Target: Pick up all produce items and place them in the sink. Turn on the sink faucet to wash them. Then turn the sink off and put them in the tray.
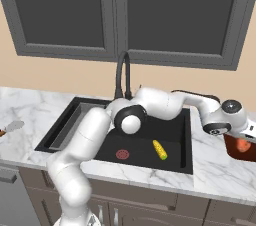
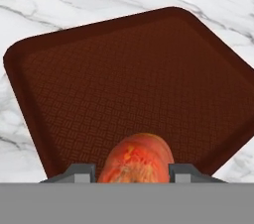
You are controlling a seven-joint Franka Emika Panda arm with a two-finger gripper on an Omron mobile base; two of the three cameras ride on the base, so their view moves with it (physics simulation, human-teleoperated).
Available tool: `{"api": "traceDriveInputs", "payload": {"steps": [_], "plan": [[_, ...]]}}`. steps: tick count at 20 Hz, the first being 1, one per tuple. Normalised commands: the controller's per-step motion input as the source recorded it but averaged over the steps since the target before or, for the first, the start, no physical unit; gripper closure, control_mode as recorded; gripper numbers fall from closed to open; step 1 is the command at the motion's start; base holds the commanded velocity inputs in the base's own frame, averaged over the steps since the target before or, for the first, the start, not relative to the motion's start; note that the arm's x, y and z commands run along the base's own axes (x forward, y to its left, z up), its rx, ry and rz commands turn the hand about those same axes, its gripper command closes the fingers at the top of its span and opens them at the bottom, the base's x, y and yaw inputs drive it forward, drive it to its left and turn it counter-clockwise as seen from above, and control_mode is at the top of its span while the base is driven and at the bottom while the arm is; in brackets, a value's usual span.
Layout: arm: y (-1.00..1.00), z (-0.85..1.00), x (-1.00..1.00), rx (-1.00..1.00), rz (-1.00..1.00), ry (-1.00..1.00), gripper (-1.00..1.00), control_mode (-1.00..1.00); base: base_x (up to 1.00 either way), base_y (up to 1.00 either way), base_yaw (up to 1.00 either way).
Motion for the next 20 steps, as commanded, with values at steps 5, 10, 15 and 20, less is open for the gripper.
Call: {"api": "traceDriveInputs", "payload": {"steps": [5, 10, 15, 20], "plan": [[-0.05, -0.21, 0.0, 0.01, 0.0, 0.0, 1.0, -1.0, 0.0, 0.0, 0.0], [-0.02, -0.19, 0.01, 0.0, 0.0, 0.01, 1.0, -1.0, 0.0, 0.0, 0.0], [0.0, -0.16, 0.06, 0.0, 0.02, 0.01, 1.0, -1.0, 0.0, 0.0, 0.0], [-0.06, -0.06, 0.15, 0.0, 0.06, 0.0, 1.0, -1.0, 0.0, 0.0, 0.0]]}}
